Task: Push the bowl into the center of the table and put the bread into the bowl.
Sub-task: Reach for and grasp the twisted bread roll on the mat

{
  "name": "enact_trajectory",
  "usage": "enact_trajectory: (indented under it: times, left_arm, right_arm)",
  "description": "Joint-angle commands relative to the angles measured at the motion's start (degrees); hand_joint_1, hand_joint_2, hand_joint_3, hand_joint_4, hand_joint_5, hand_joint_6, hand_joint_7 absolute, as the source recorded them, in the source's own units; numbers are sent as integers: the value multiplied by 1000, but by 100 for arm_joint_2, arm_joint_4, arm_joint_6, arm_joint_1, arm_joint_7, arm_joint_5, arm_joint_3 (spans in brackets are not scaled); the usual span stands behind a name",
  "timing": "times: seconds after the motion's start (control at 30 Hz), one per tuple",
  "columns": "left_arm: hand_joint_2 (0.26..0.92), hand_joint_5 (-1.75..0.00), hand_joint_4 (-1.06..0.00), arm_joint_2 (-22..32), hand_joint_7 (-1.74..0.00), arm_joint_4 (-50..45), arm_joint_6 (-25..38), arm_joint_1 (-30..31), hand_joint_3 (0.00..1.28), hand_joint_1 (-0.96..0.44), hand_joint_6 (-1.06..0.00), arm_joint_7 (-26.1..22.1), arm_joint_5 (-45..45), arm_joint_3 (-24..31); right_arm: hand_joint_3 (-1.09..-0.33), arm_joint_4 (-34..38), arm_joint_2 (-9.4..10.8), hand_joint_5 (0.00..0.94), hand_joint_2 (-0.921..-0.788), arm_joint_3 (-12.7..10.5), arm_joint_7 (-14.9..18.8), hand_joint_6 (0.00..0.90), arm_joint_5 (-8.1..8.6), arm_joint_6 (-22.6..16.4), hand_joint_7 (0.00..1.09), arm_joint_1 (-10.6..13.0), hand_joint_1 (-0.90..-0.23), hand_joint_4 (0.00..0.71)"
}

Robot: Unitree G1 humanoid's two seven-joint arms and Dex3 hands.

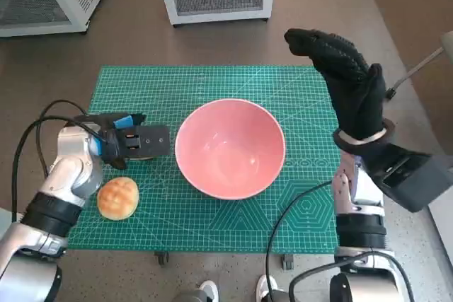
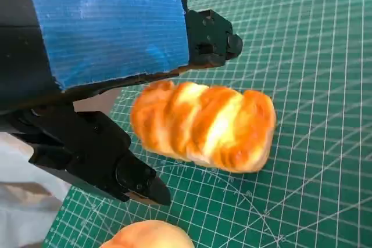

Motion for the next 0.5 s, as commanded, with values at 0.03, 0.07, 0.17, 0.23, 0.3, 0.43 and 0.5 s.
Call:
enact_trajectory:
  times: [0.03, 0.07, 0.17, 0.23, 0.3, 0.43, 0.5]
  left_arm:
    - [723, -28, -162, -112, -40, 275, -130, -84, 21, -88, -282, 162, 102, -51]
    - [726, -28, -173, -138, -43, 335, -153, -89, 22, -79, -294, 206, 121, -60]
    - [734, -32, -209, -208, -54, 491, -238, -71, 25, -61, -340, 420, 193, -89]
    - [745, -32, -253, -242, -59, 575, -298, -55, 28, -52, -387, 572, 231, -103]
    - [768, -35, -296, -280, -62, 687, -373, -45, 38, -32, -422, 766, 261, -120]
    - [839, -72, -497, -342, -63, 992, -674, 6, 62, 36, -536, 1399, 357, -147]
    - [872, -147, -583, -367, -59, 1195, -839, -10, 65, 69, -588, 1714, 421, -180]
  right_arm:
    - [-834, -30, 18, 2, -921, 17, -28, 64, 54, 115, 469, 146, -727, 205]
    - [-834, -34, 19, 2, -921, 17, -22, 63, 63, 121, 469, 148, -727, 205]
    - [-834, -49, 33, 2, -921, 19, -8, 62, 85, 137, 471, 152, -727, 204]
    - [-833, -65, 44, 2, -921, 25, -8, 62, 90, 146, 471, 156, -727, 205]
    - [-832, -84, 50, 2, -921, 29, -8, 62, 94, 152, 472, 166, -727, 205]
    - [-830, -103, 52, 2, -921, 35, 29, 61, 150, 173, 474, 179, -728, 205]
    - [-830, -121, 47, 2, -921, 39, 39, 61, 171, 187, 474, 185, -728, 205]
